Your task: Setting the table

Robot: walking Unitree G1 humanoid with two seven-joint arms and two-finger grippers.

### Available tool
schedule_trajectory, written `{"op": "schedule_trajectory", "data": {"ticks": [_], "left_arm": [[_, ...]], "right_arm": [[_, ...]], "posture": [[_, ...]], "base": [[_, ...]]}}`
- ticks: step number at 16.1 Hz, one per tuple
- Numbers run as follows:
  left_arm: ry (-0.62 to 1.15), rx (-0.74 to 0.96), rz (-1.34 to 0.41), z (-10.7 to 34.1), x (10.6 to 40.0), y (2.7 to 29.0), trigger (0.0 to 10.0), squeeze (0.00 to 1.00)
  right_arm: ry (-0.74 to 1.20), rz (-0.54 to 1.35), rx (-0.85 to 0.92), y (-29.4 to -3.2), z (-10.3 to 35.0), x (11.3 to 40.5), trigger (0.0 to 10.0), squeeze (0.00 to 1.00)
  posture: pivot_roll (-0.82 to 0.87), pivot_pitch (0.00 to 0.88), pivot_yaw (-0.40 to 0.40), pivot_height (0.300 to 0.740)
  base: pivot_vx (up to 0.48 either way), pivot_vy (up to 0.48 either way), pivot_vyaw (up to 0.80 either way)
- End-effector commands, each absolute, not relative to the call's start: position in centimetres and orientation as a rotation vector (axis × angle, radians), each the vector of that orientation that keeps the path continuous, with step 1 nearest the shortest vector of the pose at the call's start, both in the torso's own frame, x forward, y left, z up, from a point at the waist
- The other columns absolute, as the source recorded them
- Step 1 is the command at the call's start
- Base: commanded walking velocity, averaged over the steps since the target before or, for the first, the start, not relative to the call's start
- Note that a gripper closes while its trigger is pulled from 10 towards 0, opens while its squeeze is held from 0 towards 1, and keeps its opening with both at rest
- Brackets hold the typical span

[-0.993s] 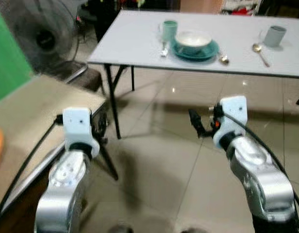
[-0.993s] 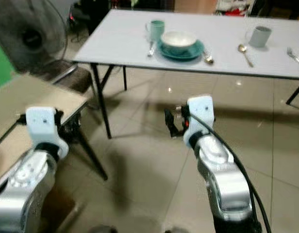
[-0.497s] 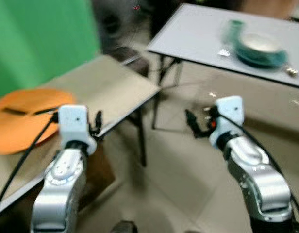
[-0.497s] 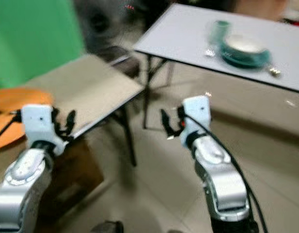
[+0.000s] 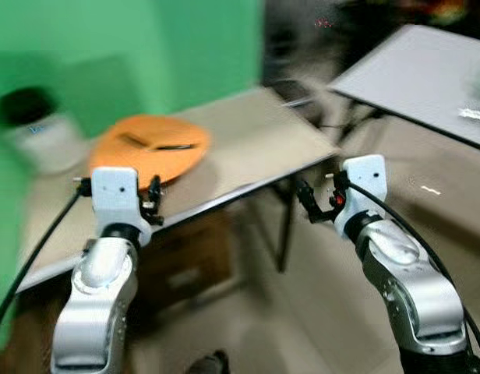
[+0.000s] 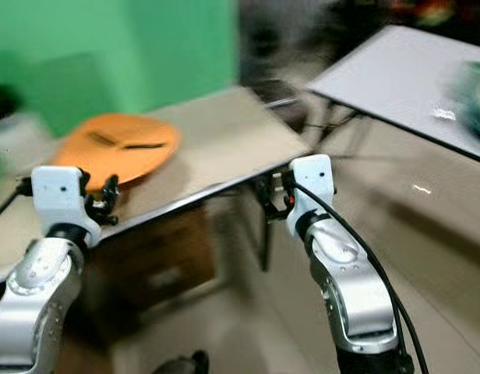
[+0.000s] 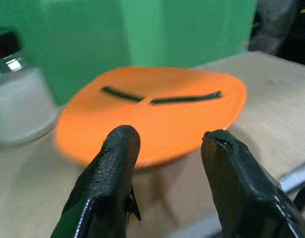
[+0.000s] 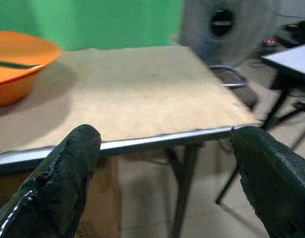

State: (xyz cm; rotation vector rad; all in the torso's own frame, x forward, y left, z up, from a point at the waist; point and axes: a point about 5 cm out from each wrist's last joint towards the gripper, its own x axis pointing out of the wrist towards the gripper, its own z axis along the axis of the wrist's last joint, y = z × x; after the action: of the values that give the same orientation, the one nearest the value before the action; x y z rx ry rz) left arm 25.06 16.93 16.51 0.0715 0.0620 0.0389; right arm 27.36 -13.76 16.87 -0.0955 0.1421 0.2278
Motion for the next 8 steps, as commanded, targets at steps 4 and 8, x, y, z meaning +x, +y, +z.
{"op": "schedule_trajectory", "data": {"ticks": [4,8], "left_arm": [[0.066,0.078,0.051,16.5,24.4,18.2,10.0,0.0],[0.091,0.059,0.069,16.2,23.7,18.5,10.0,0.0]], "right_arm": [[0.102,0.225,-0.079,-13.1,17.4,27.3,10.0,0.0],[0.14,0.207,-0.009,-13.4,16.3,27.2,10.0,0.0]], "posture": [[-0.03,0.0,0.078,0.74],[0.01,0.0,0.054,0.74]], "base": [[0.0,0.0,0.13],[0.0,0.0,0.0]]}}
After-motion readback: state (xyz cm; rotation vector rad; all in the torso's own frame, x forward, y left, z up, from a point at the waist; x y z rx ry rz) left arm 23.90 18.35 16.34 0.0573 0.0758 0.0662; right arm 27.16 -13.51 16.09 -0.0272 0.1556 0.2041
